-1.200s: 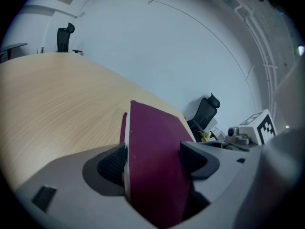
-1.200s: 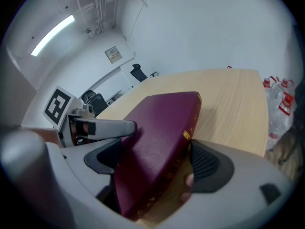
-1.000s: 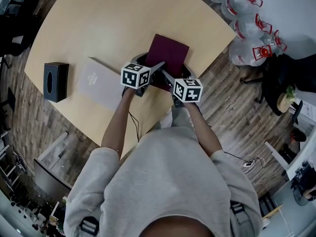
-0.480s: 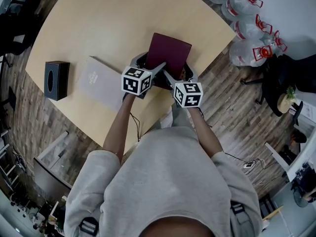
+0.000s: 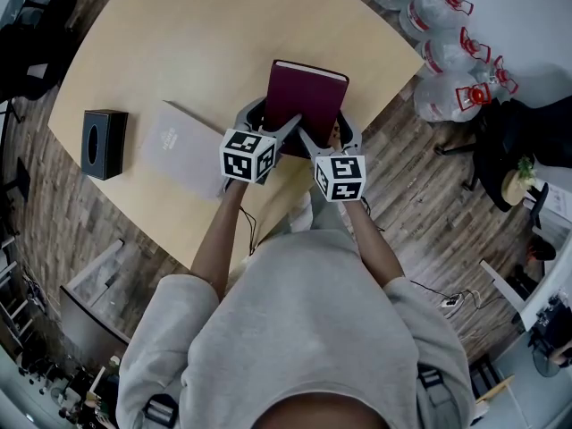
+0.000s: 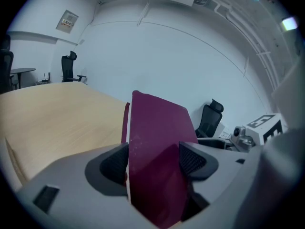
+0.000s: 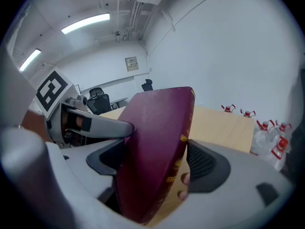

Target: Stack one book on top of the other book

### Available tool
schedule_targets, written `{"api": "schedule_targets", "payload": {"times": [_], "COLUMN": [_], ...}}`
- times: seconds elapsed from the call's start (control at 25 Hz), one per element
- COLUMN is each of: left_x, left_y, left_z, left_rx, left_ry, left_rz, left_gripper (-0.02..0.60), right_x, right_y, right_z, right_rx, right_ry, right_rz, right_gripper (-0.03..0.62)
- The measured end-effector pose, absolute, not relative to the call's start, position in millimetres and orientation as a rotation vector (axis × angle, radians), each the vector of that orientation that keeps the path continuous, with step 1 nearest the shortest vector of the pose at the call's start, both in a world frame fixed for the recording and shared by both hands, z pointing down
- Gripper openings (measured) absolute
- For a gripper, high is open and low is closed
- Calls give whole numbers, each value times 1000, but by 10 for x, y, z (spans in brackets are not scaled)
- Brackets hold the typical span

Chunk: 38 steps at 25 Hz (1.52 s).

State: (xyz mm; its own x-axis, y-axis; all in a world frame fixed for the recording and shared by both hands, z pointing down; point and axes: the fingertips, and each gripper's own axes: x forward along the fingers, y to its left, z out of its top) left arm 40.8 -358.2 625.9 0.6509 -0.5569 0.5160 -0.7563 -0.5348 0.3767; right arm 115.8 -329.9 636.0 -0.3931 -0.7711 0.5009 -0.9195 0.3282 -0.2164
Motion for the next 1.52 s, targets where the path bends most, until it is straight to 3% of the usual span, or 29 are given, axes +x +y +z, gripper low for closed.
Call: {"api": "schedule_targets", "payload": {"times": [0.64,1.52], "left_x": [253,-1147], "left_y": [-3598,-3130], "left_z": [5810,5490], "left_rx": [2287,2024], "left_ry": [-1179,-1621], "left_rz": [328,162], "left_gripper": [342,342], "right_x": [1041,-355], "right_y": [-3424,-3277], "right_z": [5884,5572], "right_rx": [1445,960], "right_ry": [-2393,-2639], "right_rz": [456,308], "right_gripper": [402,400]}}
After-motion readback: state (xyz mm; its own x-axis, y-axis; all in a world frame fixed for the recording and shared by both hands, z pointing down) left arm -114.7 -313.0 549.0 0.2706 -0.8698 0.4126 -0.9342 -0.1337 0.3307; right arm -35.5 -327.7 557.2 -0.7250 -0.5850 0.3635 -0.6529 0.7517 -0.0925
